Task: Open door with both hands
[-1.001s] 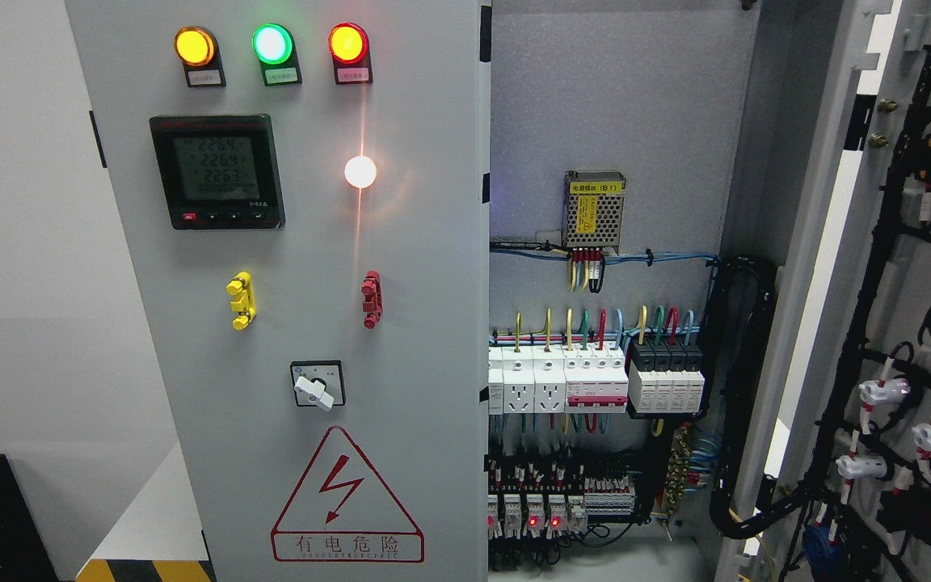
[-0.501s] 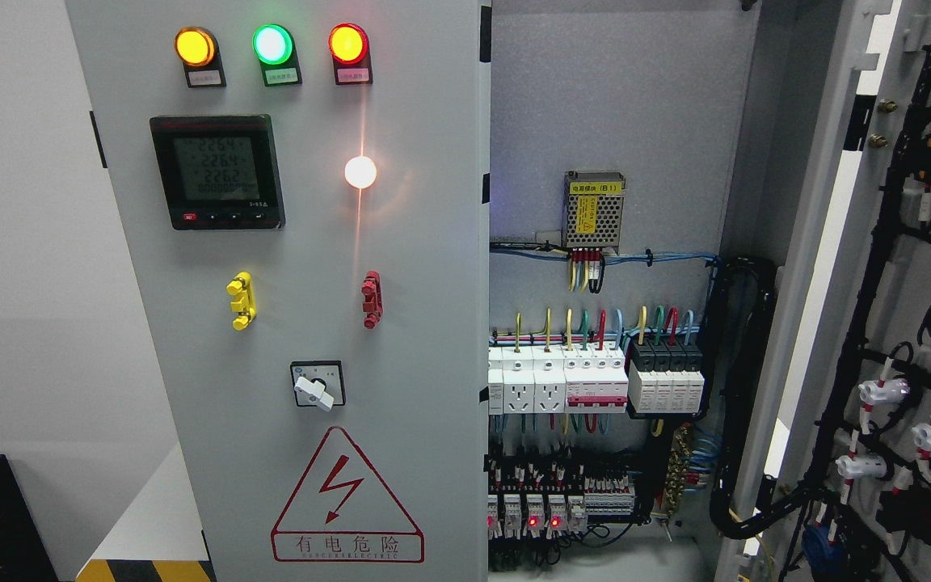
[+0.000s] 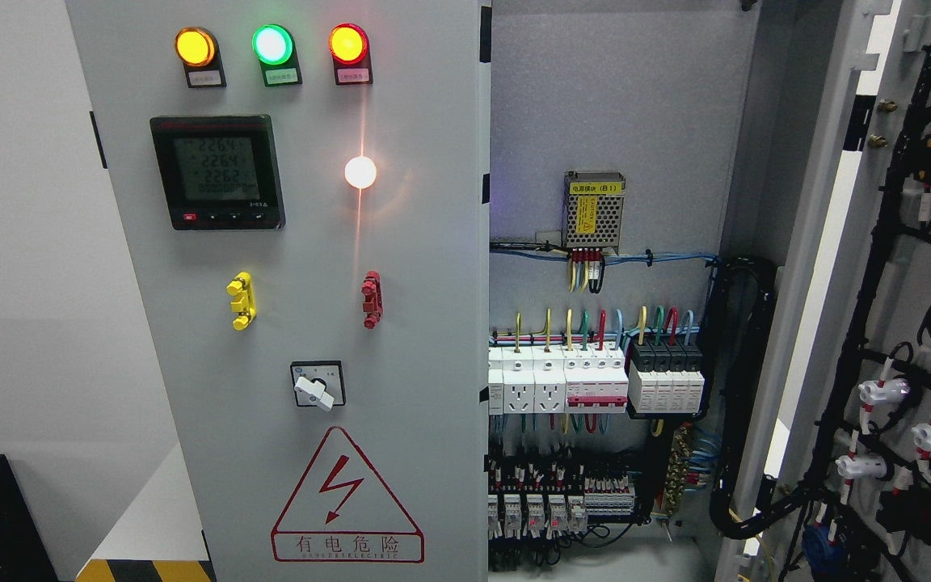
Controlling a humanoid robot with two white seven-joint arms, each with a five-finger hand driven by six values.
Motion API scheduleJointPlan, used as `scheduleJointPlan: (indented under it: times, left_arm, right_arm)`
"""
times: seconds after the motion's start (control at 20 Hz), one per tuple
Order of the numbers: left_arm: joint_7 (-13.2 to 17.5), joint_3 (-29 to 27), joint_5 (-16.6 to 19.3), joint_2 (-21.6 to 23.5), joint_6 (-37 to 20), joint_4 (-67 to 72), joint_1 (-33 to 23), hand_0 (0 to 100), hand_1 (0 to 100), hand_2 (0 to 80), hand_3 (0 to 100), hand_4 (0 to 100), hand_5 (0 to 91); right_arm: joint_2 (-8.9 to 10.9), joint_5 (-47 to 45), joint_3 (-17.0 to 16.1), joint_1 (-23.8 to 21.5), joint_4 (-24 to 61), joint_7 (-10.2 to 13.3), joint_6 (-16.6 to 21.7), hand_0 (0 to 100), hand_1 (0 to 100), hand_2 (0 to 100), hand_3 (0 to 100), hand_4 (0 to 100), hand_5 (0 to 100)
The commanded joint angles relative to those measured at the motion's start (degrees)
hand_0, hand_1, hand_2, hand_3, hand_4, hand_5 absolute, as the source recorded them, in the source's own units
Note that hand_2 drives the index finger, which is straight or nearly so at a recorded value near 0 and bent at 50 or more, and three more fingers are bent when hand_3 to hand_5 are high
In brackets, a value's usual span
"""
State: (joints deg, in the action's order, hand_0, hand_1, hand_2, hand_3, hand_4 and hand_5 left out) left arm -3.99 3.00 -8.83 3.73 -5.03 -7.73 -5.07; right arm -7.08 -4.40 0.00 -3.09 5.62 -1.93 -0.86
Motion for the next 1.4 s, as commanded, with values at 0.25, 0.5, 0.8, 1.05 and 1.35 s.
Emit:
scheduleJointPlan:
  times: [0.25,0.5,0.8,1.05,1.35]
  left_arm:
    - [0.29,-1.24,1.01,-3.9,-0.24,3.51,0.06,0,0,0.0,0,0,0.0]
    - [0.29,-1.24,1.01,-5.31,-0.16,3.42,-0.2,0,0,0.0,0,0,0.0]
    - [0.29,-1.15,1.01,-8.21,-0.16,3.07,-0.03,0,0,0.0,0,0,0.0]
    - [0.29,-1.15,1.1,-8.92,-0.24,2.98,0.15,0,0,0.0,0,0,0.0]
    - [0.29,-1.07,1.1,-8.92,-0.16,2.98,0.15,0,0,0.0,0,0,0.0]
  right_arm:
    - [1.72,-0.08,0.0,-10.69,28.97,0.0,0.07,19,0,0,0,0,0]
    - [2.86,-0.17,0.26,-17.73,45.58,0.0,0.16,19,0,0,0,0,0]
    - [3.56,-0.17,1.23,-23.01,63.78,0.0,0.16,19,0,0,0,0,0]
    - [6.03,-0.25,5.27,-26.7,81.7,0.0,0.16,19,0,0,0,0,0]
    - [6.12,-0.17,6.5,-27.23,94.91,0.09,0.16,19,0,0,0,0,0]
